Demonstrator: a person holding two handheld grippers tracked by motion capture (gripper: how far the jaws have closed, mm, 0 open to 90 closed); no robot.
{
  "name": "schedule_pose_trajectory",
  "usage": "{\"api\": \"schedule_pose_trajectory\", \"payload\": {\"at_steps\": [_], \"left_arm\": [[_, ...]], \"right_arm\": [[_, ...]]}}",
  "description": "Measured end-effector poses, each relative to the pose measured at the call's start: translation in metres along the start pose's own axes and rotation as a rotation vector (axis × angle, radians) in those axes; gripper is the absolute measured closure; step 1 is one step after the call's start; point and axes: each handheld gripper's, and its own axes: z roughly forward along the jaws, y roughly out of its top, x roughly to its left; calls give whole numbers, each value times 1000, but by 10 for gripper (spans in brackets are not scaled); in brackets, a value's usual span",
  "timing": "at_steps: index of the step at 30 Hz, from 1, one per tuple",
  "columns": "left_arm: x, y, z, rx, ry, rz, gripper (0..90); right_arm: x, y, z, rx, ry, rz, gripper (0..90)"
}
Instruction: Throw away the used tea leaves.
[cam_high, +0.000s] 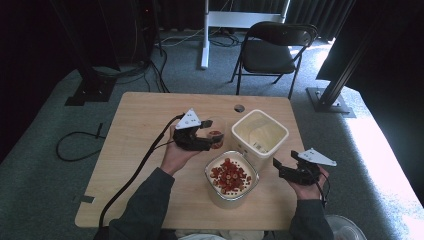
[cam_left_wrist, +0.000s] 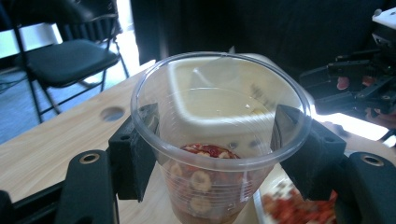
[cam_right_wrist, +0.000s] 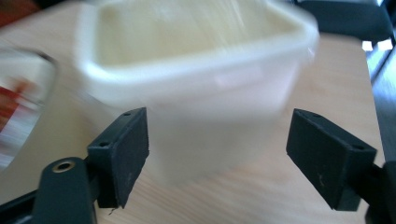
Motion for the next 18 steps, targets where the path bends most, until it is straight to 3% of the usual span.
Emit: {"api": "schedule_pose_trajectory", "payload": {"at_steps": [6, 10, 14, 18], "left_arm": [[-13, 14, 13, 5, -17, 39, 340], [-14, 17, 15, -36, -49, 5, 341], [-21, 22, 21, -12, -49, 38, 341], [-23, 24, 24, -47, -75, 12, 341]], "right_arm": [[26, 21, -13, -60, 70, -72, 168], [40, 25, -9, -66, 116, -108, 150], [51, 28, -2, -66, 158, -123, 145], [62, 33, 5, -72, 190, -151, 145]]}}
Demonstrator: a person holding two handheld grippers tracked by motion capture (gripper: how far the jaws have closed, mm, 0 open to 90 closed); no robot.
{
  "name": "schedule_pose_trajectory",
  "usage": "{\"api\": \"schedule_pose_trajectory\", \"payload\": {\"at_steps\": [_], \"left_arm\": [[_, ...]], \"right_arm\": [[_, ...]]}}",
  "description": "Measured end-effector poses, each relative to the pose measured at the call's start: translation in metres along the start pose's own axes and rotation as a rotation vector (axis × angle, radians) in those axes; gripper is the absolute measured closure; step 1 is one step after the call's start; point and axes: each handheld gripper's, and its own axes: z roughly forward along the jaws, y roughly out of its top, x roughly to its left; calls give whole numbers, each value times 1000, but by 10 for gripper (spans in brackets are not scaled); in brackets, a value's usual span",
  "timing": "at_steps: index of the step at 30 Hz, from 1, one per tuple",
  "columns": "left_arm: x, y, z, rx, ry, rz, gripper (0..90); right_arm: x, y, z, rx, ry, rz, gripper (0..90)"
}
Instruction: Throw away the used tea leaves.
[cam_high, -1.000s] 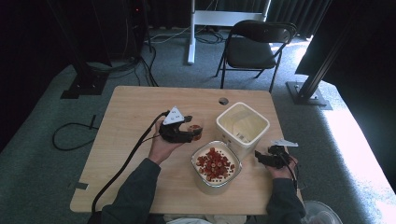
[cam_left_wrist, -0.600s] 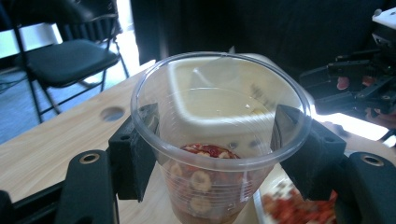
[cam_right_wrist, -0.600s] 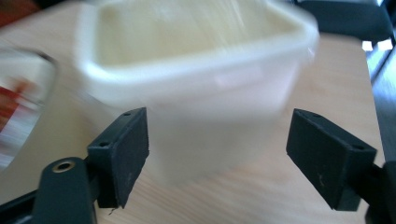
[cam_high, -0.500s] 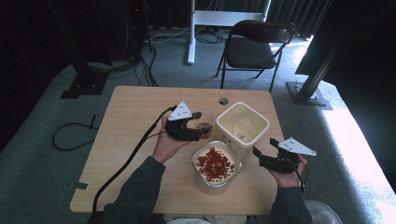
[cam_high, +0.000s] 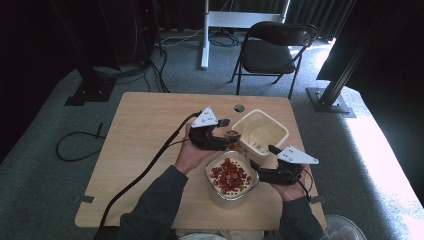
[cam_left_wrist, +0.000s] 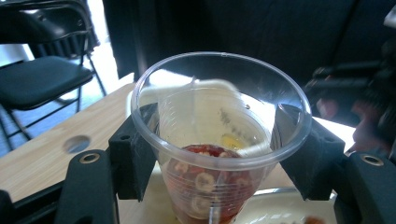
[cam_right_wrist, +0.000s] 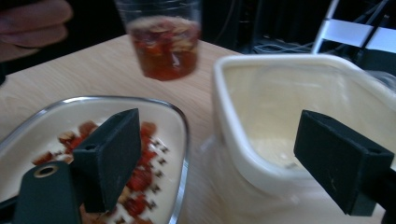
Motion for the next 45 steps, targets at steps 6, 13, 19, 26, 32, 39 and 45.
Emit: {"api": "schedule_pose_trajectory", "payload": {"at_steps": [6, 13, 19, 26, 32, 39, 45], "left_arm": [[-2, -2, 3, 10, -4, -1, 341], [-11, 8, 7, 12, -16, 25, 341], [-13, 8, 8, -5, -48, 6, 341], [-16, 6, 8, 10, -88, 9, 337], [-15, 5, 9, 10, -87, 5, 324], [-15, 5, 10, 0, -104, -6, 282], [-18, 8, 4, -14, -90, 5, 207]], "right_arm": [[10, 7, 14, -5, 29, -33, 150], [12, 15, 29, -44, 55, -19, 156], [16, 24, 42, -61, 67, -24, 191], [18, 27, 54, -51, 54, -74, 325], [19, 27, 56, -49, 72, -75, 418], [20, 25, 53, -66, 47, -82, 446], [19, 22, 50, -67, 15, -77, 452]]}}
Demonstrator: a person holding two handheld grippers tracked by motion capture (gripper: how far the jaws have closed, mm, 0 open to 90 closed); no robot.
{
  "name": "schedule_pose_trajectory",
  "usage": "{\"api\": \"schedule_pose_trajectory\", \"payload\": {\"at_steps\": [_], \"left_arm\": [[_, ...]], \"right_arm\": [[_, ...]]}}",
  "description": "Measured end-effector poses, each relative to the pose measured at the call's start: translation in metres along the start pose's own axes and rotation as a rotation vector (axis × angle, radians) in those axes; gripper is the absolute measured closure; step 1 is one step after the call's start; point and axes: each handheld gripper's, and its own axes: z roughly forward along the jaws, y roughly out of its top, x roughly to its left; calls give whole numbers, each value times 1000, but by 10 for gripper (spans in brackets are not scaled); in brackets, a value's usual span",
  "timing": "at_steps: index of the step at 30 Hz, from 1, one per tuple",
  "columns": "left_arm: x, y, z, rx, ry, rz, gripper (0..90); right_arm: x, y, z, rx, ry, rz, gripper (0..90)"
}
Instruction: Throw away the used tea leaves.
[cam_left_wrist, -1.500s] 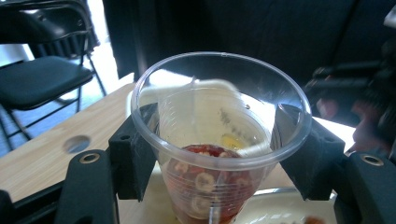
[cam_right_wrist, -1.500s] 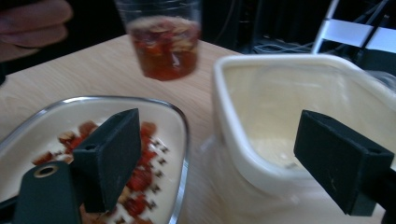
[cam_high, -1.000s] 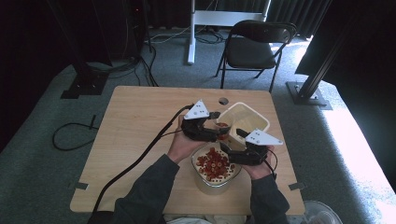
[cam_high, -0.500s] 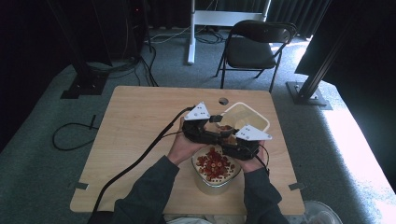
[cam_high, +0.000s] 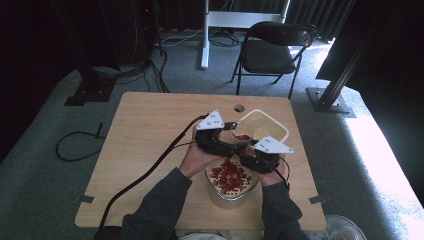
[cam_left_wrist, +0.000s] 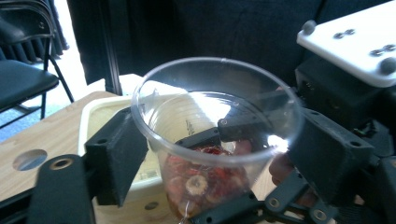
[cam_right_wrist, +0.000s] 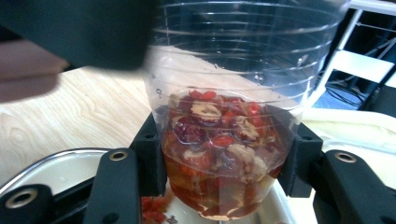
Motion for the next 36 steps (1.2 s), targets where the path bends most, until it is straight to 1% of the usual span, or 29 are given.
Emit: {"api": "schedule_pose_trajectory", "payload": {"at_steps": [2, 4, 7, 9, 11, 12, 13, 14, 15, 16, 18, 20, 21, 24, 25, 26, 28, 31, 32, 34, 36], "left_arm": [[0, 1, -4, 1, 3, 6, 204], [0, 1, -7, 3, 15, 14, 204], [1, 0, -11, 5, 29, 17, 204], [1, -3, -14, 17, 45, 28, 204], [2, -7, -19, 14, 60, 27, 205], [3, -10, -21, 14, 65, 18, 206], [5, -13, -24, 24, 77, 18, 207], [5, -13, -24, 24, 77, 18, 207], [5, -13, -24, 24, 77, 18, 207], [12, -27, -38, 28, 120, -5, 208], [17, -36, -46, 33, 147, -20, 212], [22, -45, -54, 42, 177, -33, 216], [25, -52, -60, 48, 198, -48, 217], [34, -71, -75, 55, 233, -80, 221], [38, -79, -80, 64, 252, -89, 222], [42, -87, -84, 77, 273, -103, 222], [51, -105, -95, 97, 307, -150, 222], [59, -126, -110, 110, 348, -180, 224], [60, -131, -113, 111, 356, -186, 228], [65, -145, -122, 135, 395, -201, 228], [67, -156, -130, 143, 416, -221, 228]], "right_arm": [[-3, -2, -2, -5, -2, 14, 453], [-5, -3, -6, -10, -21, 23, 454], [-10, -5, -15, -19, -42, 36, 453], [-12, -6, -22, -19, -54, 40, 453], [-14, -10, -31, -11, -60, 46, 453], [-14, -11, -35, -11, -61, 49, 452], [-15, -13, -38, -10, -72, 45, 450], [-15, -13, -38, -10, -72, 45, 450], [-15, -14, -42, -13, -88, 44, 450], [-18, -17, -53, -19, -99, 71, 449], [-18, -20, -60, -21, -98, 79, 449], [-16, -19, -63, -21, -106, 66, 446], [-16, -18, -65, -23, -118, 60, 446], [-18, -20, -75, -32, -118, 86, 445], [-17, -20, -76, -35, -117, 88, 445], [-16, -20, -76, -35, -118, 78, 445], [-15, -18, -76, -36, -129, 69, 444], [-17, -20, -80, -37, -134, 86, 445], [-17, -22, -80, -37, -125, 94, 445], [-15, -21, -78, -36, -126, 83, 444], [-15, -20, -78, -45, -129, 84, 444]]}}
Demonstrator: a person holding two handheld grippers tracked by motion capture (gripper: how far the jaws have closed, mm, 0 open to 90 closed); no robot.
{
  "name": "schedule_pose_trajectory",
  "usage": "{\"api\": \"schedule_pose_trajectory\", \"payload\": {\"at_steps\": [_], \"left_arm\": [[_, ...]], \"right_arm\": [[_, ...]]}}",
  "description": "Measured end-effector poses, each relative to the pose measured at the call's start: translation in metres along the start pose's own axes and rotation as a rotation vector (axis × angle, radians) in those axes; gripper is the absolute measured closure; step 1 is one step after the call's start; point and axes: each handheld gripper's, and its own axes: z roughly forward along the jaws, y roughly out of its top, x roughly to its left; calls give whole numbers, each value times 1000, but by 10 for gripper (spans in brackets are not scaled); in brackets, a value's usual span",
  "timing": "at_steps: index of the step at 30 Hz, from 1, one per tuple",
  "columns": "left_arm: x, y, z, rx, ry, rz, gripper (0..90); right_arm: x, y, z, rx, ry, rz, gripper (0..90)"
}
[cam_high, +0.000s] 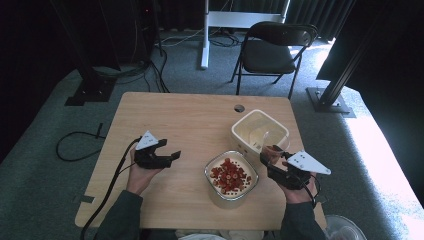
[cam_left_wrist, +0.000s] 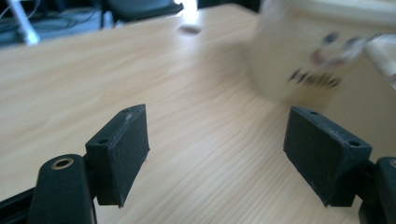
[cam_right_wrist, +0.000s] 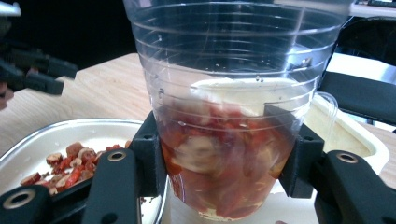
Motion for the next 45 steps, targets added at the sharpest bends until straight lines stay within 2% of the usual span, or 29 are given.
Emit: {"api": "schedule_pose_trajectory", "payload": {"at_steps": [4, 7, 11, 13, 15, 18, 20, 24, 27, 30, 33, 37, 39, 42, 45], "left_arm": [[11, -17, -6, 11, 45, -30, 232], [18, -30, -7, 21, 83, -59, 237], [26, -42, -5, 41, 100, -91, 238], [30, -45, -3, 56, 106, -104, 238], [31, -47, -2, 65, 111, -109, 238], [33, -49, 1, 76, 117, -114, 238], [35, -51, 3, 86, 123, -120, 238], [37, -54, 6, 103, 126, -122, 238], [39, -56, 6, 107, 126, -132, 238], [40, -57, 6, 110, 128, -134, 238], [40, -58, 8, 116, 128, -137, 238], [41, -59, 8, 125, 129, -136, 238], [41, -60, 8, 125, 130, -140, 238], [42, -61, 8, 127, 130, -140, 238], [43, -61, 9, 129, 132, -147, 238]], "right_arm": [[-1, -3, -1, -4, 16, 21, 444], [0, -1, 0, -12, 3, 16, 444], [0, -3, -1, -11, 17, 30, 443], [4, 0, 3, -10, 16, 6, 443], [4, 2, 3, -17, 14, 4, 443], [4, 0, 2, -24, 29, 25, 444], [5, 1, 3, -23, 12, 13, 442], [3, 0, 3, -22, 22, 26, 442], [4, 1, 4, -28, 10, 18, 442], [3, -3, 3, -19, 22, 40, 442], [8, 0, 6, -15, 9, 6, 441], [5, -3, 4, -9, 13, 15, 441], [8, -4, 3, 1, 14, -12, 441], [4, -7, -1, 18, -8, -25, 440], [1, -10, -7, 44, -23, -73, 441]]}}
